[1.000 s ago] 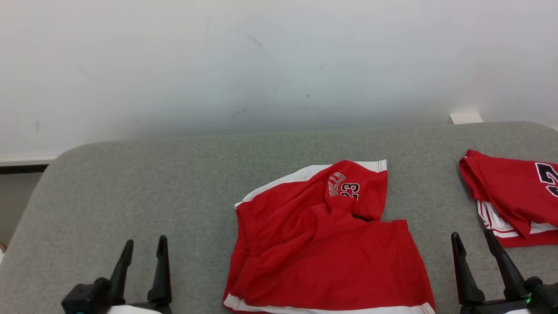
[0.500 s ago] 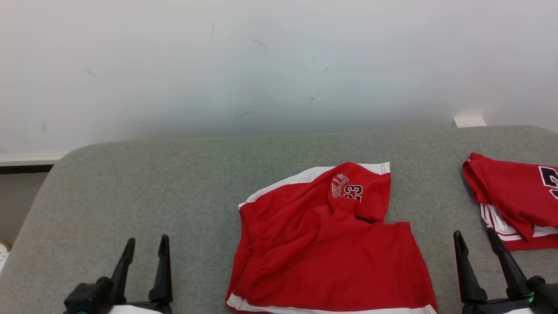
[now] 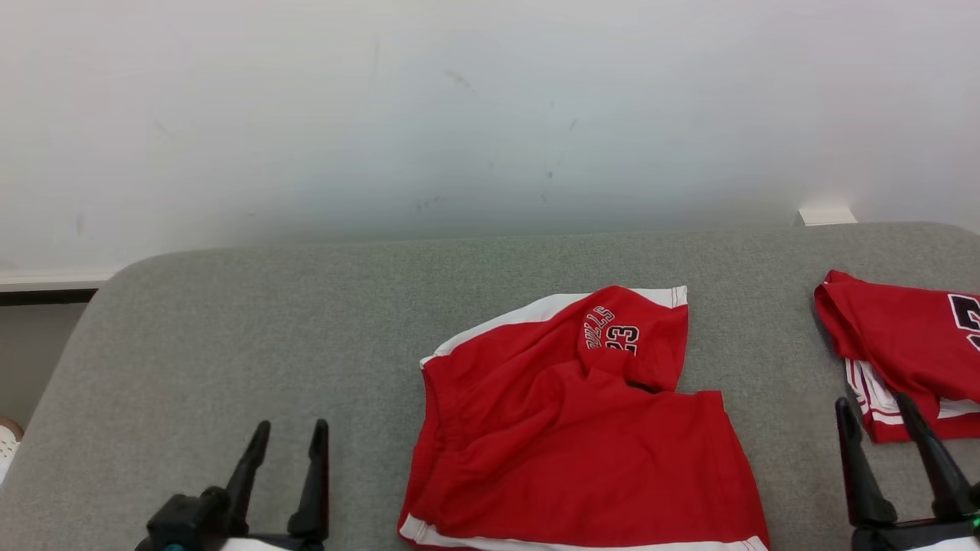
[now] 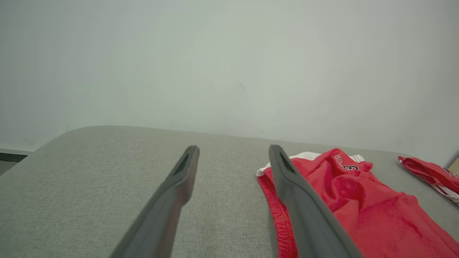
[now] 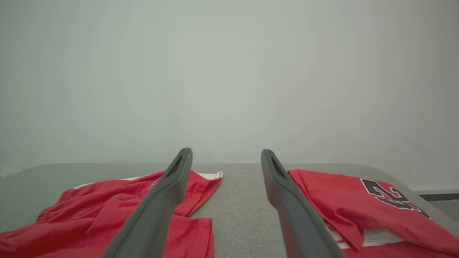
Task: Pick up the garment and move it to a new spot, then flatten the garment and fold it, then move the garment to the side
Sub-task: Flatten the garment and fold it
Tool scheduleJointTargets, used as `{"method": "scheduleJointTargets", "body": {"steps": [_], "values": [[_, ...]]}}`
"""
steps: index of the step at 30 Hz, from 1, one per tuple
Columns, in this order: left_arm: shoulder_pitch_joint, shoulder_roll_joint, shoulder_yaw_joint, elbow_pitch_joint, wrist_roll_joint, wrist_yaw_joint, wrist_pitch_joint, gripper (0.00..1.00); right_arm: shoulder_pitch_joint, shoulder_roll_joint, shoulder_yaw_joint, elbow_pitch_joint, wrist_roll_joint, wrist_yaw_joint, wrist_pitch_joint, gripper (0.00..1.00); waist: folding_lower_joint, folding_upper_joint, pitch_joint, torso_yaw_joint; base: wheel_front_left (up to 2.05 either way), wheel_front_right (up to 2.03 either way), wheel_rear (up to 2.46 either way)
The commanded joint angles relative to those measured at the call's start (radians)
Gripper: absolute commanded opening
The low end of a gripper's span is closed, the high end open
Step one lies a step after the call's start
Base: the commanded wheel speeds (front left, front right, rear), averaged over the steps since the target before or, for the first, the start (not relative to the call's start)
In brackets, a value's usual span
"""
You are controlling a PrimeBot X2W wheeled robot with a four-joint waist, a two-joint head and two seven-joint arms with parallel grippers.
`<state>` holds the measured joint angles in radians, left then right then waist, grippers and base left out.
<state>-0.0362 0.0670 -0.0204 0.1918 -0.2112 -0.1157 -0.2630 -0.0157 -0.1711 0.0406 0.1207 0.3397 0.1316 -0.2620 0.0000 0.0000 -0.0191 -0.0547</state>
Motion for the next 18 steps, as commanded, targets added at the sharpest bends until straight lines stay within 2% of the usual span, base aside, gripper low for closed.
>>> {"method": "scheduleJointTargets", "body": {"steps": [1,6,10,18], "values": [[0.0,0.012,-0.013,0.009,-0.003,-0.006,-0.001,1.0,0.019,-0.023,-0.008,-0.005,0.008,-0.002,0.01,1.0,0.0,0.0,0.0,0.002,0.0,0.0,0.0],[-0.003,0.06,-0.099,0.028,-0.026,-0.013,0.074,1.0,0.058,-0.086,-0.002,0.005,0.031,-0.002,0.09,1.0,0.0,0.0,0.005,0.007,0.0,0.0,0.0],[0.013,0.124,-0.221,0.013,-0.081,-0.015,0.189,1.0,0.095,-0.09,0.041,0.036,0.066,-0.002,0.184,1.0,0.0,0.0,0.011,0.006,0.0,0.0,0.0],[0.017,0.21,-0.34,0.004,-0.185,-0.014,0.315,1.0,0.068,-0.088,0.168,0.145,0.135,-0.002,0.322,1.0,0.0,0.0,0.017,-0.002,0.0,0.0,0.0]]}}
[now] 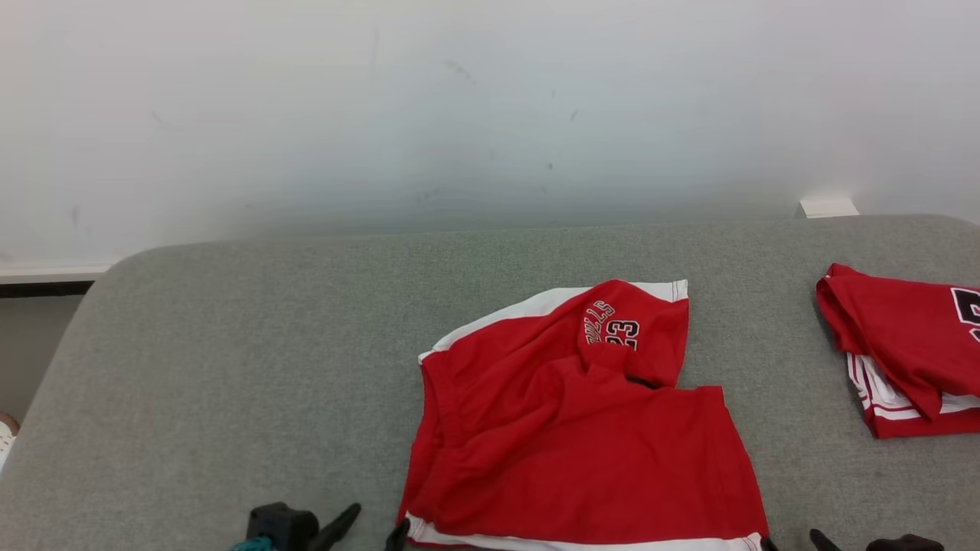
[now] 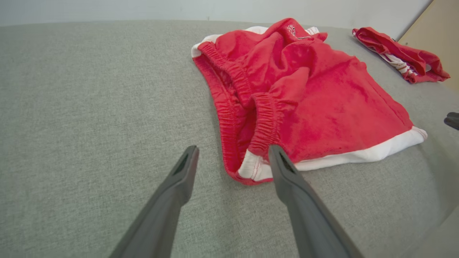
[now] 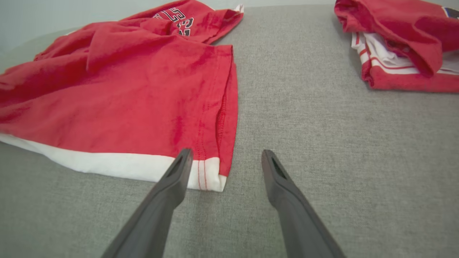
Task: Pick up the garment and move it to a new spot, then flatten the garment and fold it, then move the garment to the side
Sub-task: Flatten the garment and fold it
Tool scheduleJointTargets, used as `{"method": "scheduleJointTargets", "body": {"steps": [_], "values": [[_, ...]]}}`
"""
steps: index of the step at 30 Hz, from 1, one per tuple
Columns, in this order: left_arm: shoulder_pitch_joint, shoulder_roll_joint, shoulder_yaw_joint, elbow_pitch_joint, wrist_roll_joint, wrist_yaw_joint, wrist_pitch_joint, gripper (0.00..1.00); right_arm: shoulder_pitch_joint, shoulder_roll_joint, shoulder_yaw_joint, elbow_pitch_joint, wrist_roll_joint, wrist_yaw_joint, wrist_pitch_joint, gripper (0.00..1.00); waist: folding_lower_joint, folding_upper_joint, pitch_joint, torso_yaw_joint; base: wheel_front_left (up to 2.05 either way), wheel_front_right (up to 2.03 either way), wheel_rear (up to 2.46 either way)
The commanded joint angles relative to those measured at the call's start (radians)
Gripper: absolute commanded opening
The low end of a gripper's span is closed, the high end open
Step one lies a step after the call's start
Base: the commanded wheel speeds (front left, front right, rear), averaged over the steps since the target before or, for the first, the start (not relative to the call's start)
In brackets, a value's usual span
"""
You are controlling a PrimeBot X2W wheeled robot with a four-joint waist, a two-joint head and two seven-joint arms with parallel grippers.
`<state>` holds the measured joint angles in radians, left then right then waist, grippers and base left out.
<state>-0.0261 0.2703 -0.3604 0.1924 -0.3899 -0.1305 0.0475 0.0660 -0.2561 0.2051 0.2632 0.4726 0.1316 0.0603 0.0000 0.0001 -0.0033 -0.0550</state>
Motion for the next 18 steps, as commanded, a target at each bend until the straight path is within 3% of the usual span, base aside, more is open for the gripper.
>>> {"method": "scheduleJointTargets", "body": {"steps": [1,10,18], "values": [[0.006,0.012,-0.012,0.007,-0.016,0.001,0.014,1.0,-0.022,-0.002,0.013,0.014,0.006,-0.002,0.008,1.0,0.0,-0.0001,0.002,-0.003,0.0,0.0,0.0],[-0.045,0.044,-0.121,0.05,-0.097,0.0,0.052,1.0,-0.085,0.011,0.098,0.108,0.046,-0.002,0.033,1.0,0.0,-0.0001,0.02,-0.005,0.0,0.0,0.0],[-0.107,0.045,-0.168,0.12,-0.115,0.0,0.018,1.0,-0.133,0.026,0.149,0.185,0.06,-0.002,0.021,1.0,0.0,-0.0001,0.034,-0.005,0.0,0.0,0.0]]}}
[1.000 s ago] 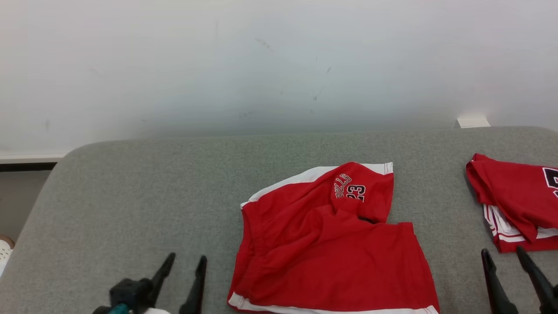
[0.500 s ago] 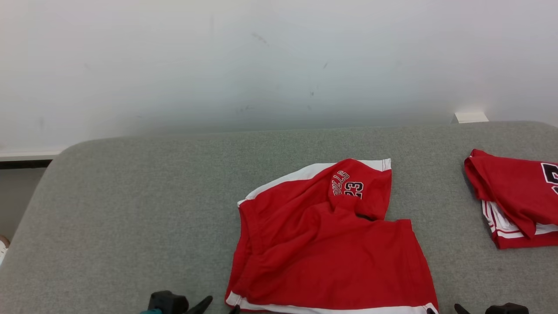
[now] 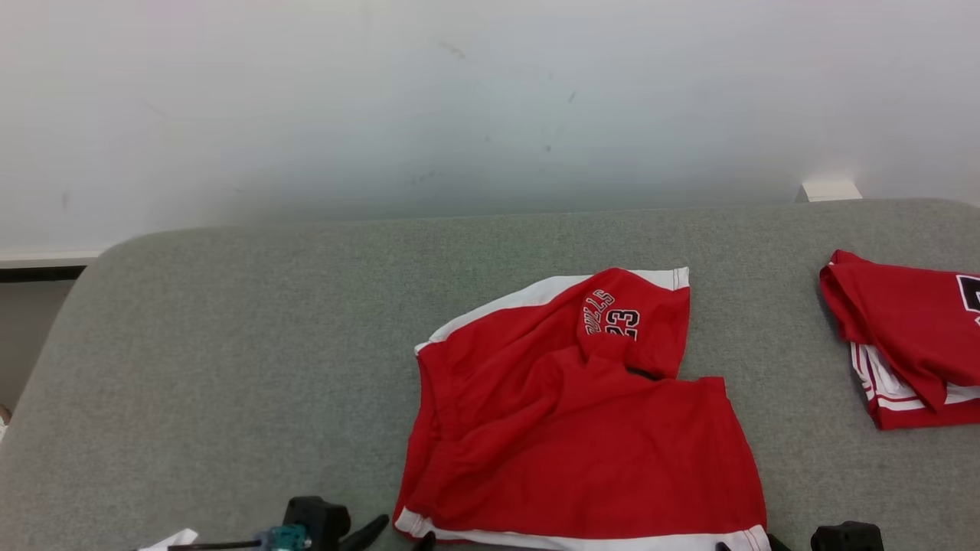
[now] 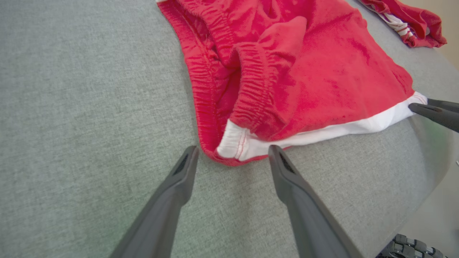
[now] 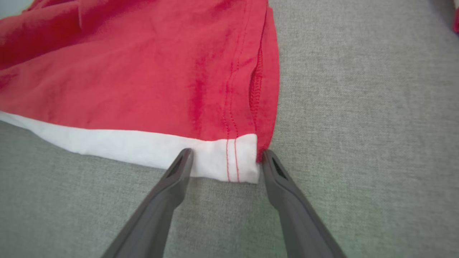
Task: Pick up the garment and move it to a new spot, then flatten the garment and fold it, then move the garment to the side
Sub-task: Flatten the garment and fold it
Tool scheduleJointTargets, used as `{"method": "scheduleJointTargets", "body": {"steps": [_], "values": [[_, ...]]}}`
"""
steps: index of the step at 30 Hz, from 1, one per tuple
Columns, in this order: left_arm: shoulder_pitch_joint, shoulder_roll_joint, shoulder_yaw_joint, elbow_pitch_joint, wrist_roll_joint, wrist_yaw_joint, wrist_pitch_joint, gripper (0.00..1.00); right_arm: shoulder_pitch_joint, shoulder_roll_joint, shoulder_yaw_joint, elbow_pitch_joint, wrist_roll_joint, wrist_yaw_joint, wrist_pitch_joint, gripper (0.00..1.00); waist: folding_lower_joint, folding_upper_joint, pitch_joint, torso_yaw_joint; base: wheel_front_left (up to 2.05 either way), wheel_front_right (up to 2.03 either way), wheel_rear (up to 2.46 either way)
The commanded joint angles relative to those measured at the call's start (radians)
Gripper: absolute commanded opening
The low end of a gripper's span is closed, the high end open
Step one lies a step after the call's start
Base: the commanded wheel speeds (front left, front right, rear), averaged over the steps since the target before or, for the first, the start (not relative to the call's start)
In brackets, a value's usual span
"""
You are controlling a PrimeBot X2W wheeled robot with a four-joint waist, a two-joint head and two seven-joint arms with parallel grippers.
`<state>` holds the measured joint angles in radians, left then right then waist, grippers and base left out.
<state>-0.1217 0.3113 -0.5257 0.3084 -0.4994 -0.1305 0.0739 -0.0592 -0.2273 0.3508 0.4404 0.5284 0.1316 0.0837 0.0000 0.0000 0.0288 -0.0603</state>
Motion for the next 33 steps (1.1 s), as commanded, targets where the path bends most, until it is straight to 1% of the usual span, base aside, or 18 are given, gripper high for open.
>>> {"method": "scheduleJointTargets", "body": {"steps": [1,7,8,9,10,11,12,13,14,15,16,17,18,22,27,30,33], "values": [[-0.021,0.004,-0.012,0.011,-0.008,0.0,-0.011,1.0,-0.012,-0.002,0.012,0.015,0.009,-0.002,-0.002,1.0,0.0,0.0,0.004,0.0,0.0,0.0,0.0],[-0.068,0.008,-0.052,0.043,-0.018,0.0,-0.032,1.0,-0.036,-0.004,0.042,0.045,0.025,-0.002,-0.011,1.0,0.0,0.0,0.014,-0.003,0.0,0.0,0.0],[-0.072,0.008,-0.06,0.048,-0.024,0.0,-0.031,1.0,-0.038,-0.004,0.046,0.049,0.03,-0.002,-0.013,0.96,0.0,0.0,0.015,-0.003,0.0,0.0,0.0],[-0.076,0.011,-0.068,0.054,-0.03,0.0,-0.026,1.0,-0.04,-0.003,0.051,0.054,0.032,-0.002,-0.015,0.82,0.0,0.0,0.016,-0.004,0.0,0.0,0.0],[-0.079,0.014,-0.074,0.06,-0.038,0.0,-0.024,0.99,-0.043,-0.002,0.056,0.06,0.035,-0.002,-0.016,0.78,0.0,0.0,0.017,-0.005,0.0,0.0,0.0],[-0.082,0.016,-0.079,0.065,-0.044,0.0,-0.024,0.85,-0.047,-0.001,0.061,0.066,0.038,-0.002,-0.016,0.76,0.0,0.0,0.017,-0.006,0.0,0.0,0.0],[-0.085,0.018,-0.083,0.071,-0.049,0.0,-0.026,0.53,-0.05,0.0,0.064,0.071,0.041,-0.002,-0.018,0.68,0.0,0.0,0.018,-0.007,0.0,0.0,0.0],[-0.087,0.019,-0.087,0.075,-0.051,0.0,-0.029,0.46,-0.052,0.001,0.068,0.075,0.042,-0.002,-0.02,0.62,0.0,0.0,0.017,-0.008,0.0,0.0,0.0],[-0.089,0.018,-0.092,0.076,-0.056,0.0,-0.036,0.29,-0.053,0.002,0.071,0.078,0.046,-0.002,-0.022,0.46,0.0,0.0,0.018,-0.008,0.0,0.0,0.0],[-0.091,0.017,-0.094,0.077,-0.06,0.0,-0.043,0.11,-0.057,0.003,0.076,0.081,0.051,-0.002,-0.022,0.36,0.0,0.0,0.018,-0.008,0.0,0.0,0.0],[-0.092,0.018,-0.097,0.08,-0.06,0.0,-0.047,0.0,-0.06,0.002,0.082,0.083,0.053,-0.002,-0.024,0.19,0.0,0.0,0.018,-0.007,0.0,0.0,0.0],[-0.093,0.02,-0.101,0.083,-0.061,0.0,-0.05,0.0,-0.063,0.002,0.087,0.084,0.055,-0.002,-0.028,0.19,0.0,0.0,0.018,-0.006,0.0,0.0,0.0],[-0.094,0.023,-0.103,0.086,-0.065,0.0,-0.051,0.0,-0.066,-0.001,0.091,0.086,0.058,-0.002,-0.031,0.0,0.0,0.0,0.017,-0.005,0.0,0.0,0.0],[-0.095,0.028,-0.102,0.085,-0.081,0.0,-0.072,0.0,-0.082,-0.015,0.092,0.075,0.062,-0.002,-0.06,0.0,0.0,0.0,0.014,-0.001,0.0,0.0,0.0],[-0.092,0.033,-0.095,0.049,-0.109,0.0,-0.104,0.0,-0.085,-0.032,0.07,0.033,0.085,-0.002,-0.091,0.0,0.0,0.0,0.007,0.002,0.0,0.0,0.0],[-0.1,0.04,-0.098,-0.011,-0.138,0.0,-0.127,0.0,-0.082,-0.042,0.047,-0.035,0.133,-0.002,-0.113,0.0,0.0,0.0,0.003,0.003,0.0,0.0,0.0],[-0.124,0.073,-0.091,-0.064,-0.154,0.0,-0.125,0.0,-0.083,-0.052,0.027,-0.12,0.201,-0.002,-0.114,0.0,0.0,0.0,0.004,0.003,0.0,0.0,0.0]]}}
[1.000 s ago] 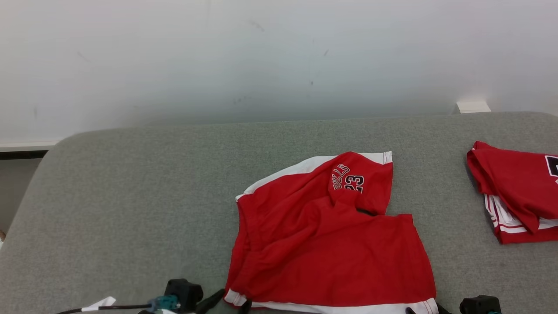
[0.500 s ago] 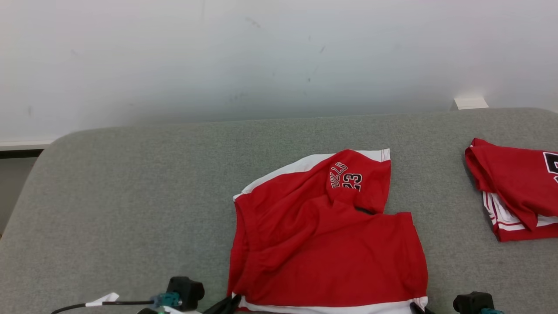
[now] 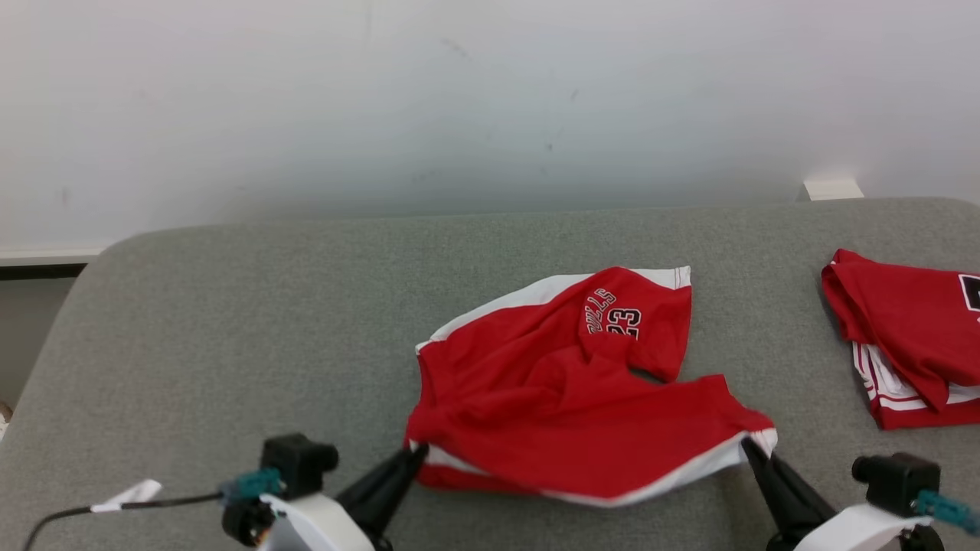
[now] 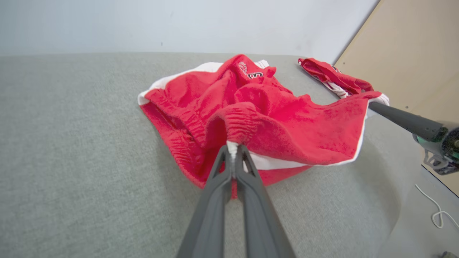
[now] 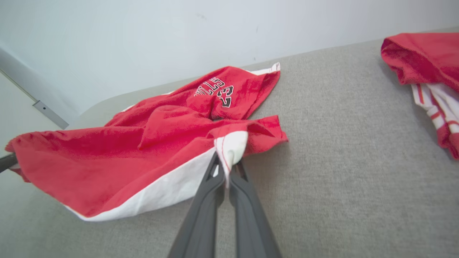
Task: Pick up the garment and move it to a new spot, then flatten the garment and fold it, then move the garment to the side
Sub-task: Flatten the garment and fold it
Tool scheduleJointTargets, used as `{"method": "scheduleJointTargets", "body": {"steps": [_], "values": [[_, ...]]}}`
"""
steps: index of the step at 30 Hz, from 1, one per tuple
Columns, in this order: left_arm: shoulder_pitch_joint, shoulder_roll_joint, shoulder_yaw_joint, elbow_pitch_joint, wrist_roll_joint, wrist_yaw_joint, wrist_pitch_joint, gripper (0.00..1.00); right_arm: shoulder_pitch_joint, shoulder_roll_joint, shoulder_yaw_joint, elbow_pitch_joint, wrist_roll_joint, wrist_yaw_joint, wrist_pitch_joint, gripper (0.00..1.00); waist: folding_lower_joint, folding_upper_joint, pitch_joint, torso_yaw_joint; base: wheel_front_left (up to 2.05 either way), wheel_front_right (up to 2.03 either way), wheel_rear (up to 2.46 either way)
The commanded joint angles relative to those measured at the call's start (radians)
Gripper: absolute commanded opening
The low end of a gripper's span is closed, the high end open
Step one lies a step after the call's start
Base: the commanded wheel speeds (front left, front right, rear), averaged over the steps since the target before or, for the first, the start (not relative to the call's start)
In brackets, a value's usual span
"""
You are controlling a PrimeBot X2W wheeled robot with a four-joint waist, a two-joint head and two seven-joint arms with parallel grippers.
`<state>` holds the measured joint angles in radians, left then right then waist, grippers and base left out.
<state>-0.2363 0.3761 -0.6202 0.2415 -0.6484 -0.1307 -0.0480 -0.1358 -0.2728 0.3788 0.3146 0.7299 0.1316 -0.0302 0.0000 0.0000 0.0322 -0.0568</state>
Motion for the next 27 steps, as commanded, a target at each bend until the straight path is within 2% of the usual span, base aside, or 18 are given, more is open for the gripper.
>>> {"method": "scheduleJointTargets", "body": {"steps": [1,6,11,17,22,27], "values": [[-0.017,0.011,0.011,-0.015,-0.019,0.001,-0.001,0.0,-0.016,-0.012,-0.006,-0.023,0.017,-0.002,0.004,0.0,0.0,0.0,0.004,-0.003,0.0,0.0,0.0],[-0.11,0.055,0.055,-0.058,-0.028,0.002,0.026,0.0,-0.108,-0.031,-0.019,-0.117,0.097,-0.002,0.039,0.0,0.0,0.0,0.041,-0.018,0.0,0.0,0.0],[-0.26,0.087,0.073,-0.02,-0.042,0.001,0.065,0.0,-0.265,-0.052,-0.02,-0.12,0.158,-0.002,0.071,0.0,0.0,0.0,0.096,-0.027,0.0,0.0,0.0],[-0.496,0.071,0.042,0.065,-0.168,0.001,0.14,0.0,-0.519,-0.062,0.004,-0.024,0.19,-0.002,0.082,0.0,0.0,0.0,0.186,-0.027,0.0,0.0,0.0],[-0.744,0.093,-0.012,0.179,-0.213,0.001,0.207,0.0,-0.768,-0.047,0.005,0.111,0.177,-0.002,0.058,0.0,0.0,0.0,0.276,-0.033,0.0,0.0,0.0],[-0.97,0.094,-0.052,0.288,-0.206,0.001,0.208,0.0,-0.997,-0.014,0.021,0.236,0.158,-0.002,0.01,0.0,0.0,0.0,0.359,-0.046,0.0,0.0,0.0]]}}
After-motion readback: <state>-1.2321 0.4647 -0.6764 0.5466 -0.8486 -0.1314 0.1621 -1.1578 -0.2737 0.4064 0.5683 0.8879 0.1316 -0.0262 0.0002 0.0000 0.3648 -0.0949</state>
